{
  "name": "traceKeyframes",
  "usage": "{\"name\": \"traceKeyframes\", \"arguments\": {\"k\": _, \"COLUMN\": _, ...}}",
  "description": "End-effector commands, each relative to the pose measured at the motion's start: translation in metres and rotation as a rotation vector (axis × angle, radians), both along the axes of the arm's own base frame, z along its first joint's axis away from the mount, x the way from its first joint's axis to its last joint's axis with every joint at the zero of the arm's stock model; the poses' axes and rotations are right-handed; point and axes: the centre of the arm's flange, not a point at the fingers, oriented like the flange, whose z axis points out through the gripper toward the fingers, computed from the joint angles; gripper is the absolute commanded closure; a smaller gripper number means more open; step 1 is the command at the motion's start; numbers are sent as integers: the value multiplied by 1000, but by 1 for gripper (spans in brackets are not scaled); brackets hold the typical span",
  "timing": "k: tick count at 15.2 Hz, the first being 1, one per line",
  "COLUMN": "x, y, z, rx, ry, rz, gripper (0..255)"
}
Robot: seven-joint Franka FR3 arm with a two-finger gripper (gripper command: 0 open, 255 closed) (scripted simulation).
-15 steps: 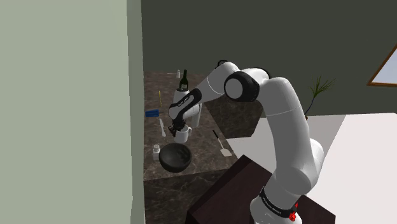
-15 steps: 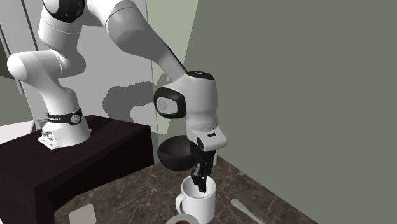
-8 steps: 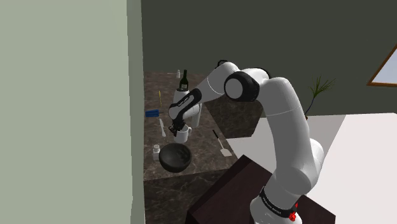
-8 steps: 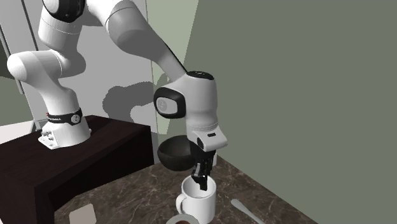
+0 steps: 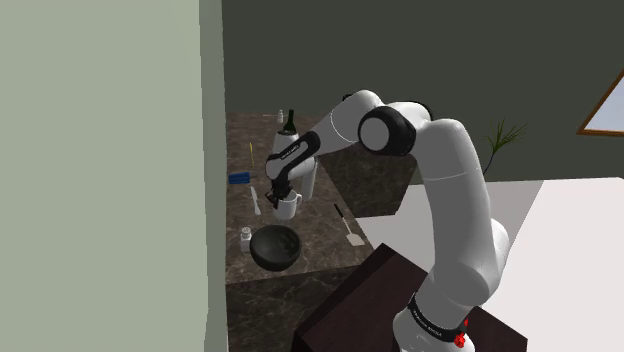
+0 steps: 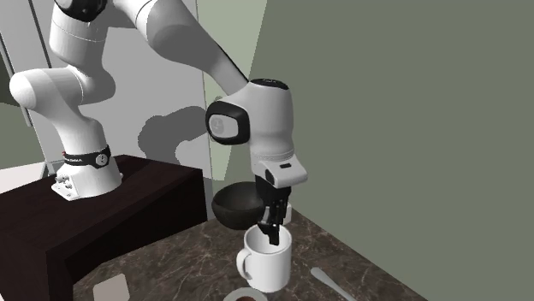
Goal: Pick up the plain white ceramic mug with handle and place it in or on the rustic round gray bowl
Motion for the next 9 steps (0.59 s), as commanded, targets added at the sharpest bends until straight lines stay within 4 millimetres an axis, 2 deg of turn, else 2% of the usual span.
{"name": "traceKeyframes", "arguments": {"k": 1, "x": 0, "y": 0, "z": 11, "rx": 0, "ry": 0, "rz": 0, "gripper": 255}}
{"name": "traceKeyframes", "arguments": {"k": 9, "x": 0, "y": 0, "z": 53, "rx": 0, "ry": 0, "rz": 0, "gripper": 255}}
